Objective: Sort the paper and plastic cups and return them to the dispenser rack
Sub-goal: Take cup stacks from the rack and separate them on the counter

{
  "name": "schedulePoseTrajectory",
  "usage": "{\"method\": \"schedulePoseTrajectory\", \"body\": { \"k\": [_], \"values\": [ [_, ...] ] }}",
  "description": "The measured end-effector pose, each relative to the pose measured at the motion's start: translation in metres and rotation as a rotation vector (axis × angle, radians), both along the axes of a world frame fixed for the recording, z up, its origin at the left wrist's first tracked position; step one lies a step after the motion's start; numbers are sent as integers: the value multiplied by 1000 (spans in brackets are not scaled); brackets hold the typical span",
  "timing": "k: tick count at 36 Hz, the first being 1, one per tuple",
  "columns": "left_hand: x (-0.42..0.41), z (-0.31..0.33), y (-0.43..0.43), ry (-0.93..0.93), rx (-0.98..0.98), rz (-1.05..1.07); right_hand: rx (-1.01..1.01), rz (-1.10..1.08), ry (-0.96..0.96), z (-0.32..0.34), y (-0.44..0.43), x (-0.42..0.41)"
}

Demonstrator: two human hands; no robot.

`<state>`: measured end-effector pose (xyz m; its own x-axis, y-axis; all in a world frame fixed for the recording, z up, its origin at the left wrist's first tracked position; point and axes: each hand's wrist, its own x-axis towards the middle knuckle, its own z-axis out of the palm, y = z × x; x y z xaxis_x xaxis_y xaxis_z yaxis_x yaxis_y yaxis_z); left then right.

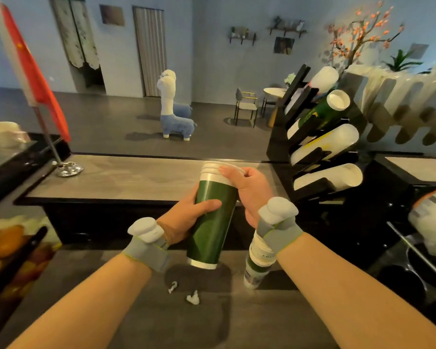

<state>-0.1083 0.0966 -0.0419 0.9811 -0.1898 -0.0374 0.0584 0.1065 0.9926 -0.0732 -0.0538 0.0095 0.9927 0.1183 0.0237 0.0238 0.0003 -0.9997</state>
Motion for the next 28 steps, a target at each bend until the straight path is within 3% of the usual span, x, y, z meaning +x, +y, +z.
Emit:
{"method": "schedulePoseTrajectory", "body": {
  "k": [6, 10, 15, 21, 28],
  "values": [
    [-17, -34, 34, 114, -30, -55, 73, -83, 43, -11, 18, 14],
    [-22, -51, 55, 116, -51, -6, 33, 97, 33, -14, 23, 25],
    [-12, -57, 69, 102, 103, -17, -135, 163, -24, -33, 39, 23],
    [-5, -80, 81, 58, 273, 85, -528, 339, -73, -72, 47, 9],
    [-3, -136, 76, 66, 365, 95, -585, 310, -1, -134, 54, -3]
  ]
}}
